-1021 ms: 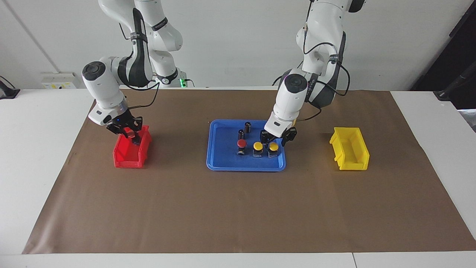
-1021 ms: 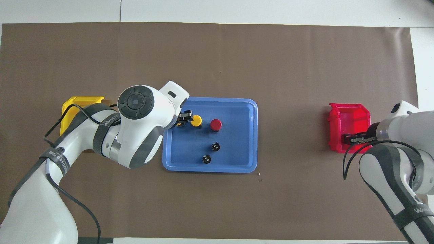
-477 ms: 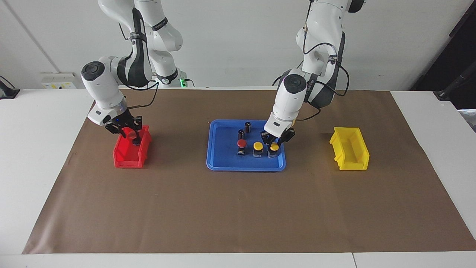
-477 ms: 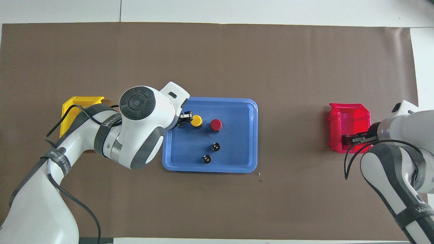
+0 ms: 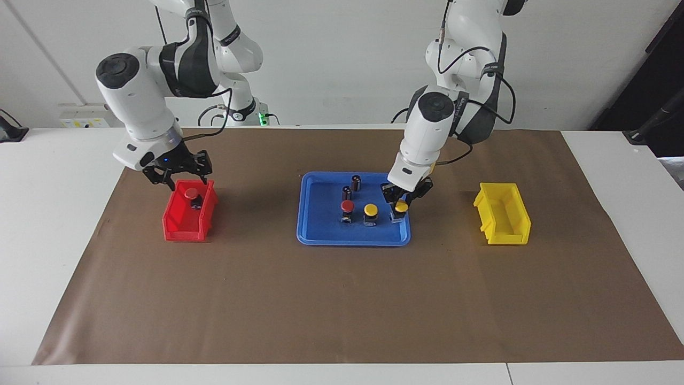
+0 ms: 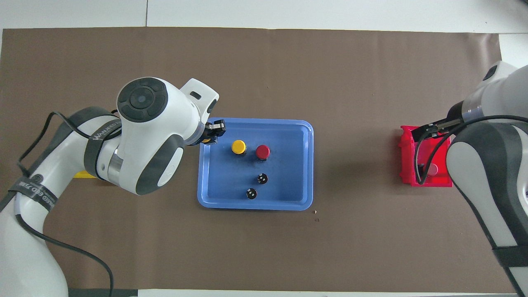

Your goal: Sort red and yellow buttons by color

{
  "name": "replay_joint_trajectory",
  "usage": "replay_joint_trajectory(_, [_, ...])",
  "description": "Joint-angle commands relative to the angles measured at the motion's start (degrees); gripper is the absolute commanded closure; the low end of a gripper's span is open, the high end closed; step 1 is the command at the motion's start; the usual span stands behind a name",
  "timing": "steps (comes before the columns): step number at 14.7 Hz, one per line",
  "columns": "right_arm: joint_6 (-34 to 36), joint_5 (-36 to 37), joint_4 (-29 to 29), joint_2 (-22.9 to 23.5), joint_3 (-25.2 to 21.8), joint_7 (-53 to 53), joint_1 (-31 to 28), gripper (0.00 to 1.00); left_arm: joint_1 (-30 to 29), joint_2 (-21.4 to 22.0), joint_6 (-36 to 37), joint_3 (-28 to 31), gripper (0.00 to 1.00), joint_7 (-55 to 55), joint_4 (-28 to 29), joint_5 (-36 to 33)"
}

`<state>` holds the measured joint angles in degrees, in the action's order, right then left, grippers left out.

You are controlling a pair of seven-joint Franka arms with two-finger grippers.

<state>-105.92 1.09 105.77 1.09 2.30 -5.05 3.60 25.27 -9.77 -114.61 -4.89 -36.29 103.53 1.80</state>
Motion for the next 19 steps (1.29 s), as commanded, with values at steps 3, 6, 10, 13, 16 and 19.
replay_joint_trajectory(3, [-3.8, -2.9, -9.7, 9.3, 0.1, 24.0, 14.8, 0.15, -6.0, 4.6, 13.4, 1.3, 0.96, 13.7, -2.8, 0.8])
replay_joint_trajectory(6, [-2.9, -2.4, -22.1, 20.3, 0.1, 35.9, 23.1, 0.15, -13.6, 7.0, 15.8, 1.3, 0.96, 26.0, -0.5, -1.9])
replay_joint_trajectory(10, [-7.2, 1.0, -22.5, 25.0, 0.1, 42.7, 28.9, 0.15, -22.2, 8.8, 12.1, 1.4, 0.96, 36.5, 4.3, -2.1])
replay_joint_trajectory(13, [-10.4, 1.1, -18.8, 25.7, 0.1, 43.8, 30.1, 0.15, -26.0, 10.9, 6.5, 1.4, 0.96, 40.1, 10.1, -2.1])
replay_joint_trajectory(16, [-12.2, 1.4, -15.0, 24.6, 0.1, 43.8, 30.2, 0.18, -27.6, 13.6, -1.0, 1.3, 0.96, 40.2, 17.5, -2.1])
replay_joint_trajectory(19, [-14.1, 1.4, -11.0, 23.3, 0.1, 43.8, 30.2, 0.22, -28.0, 13.5, -3.7, 1.3, 0.96, 39.5, 20.0, -2.1])
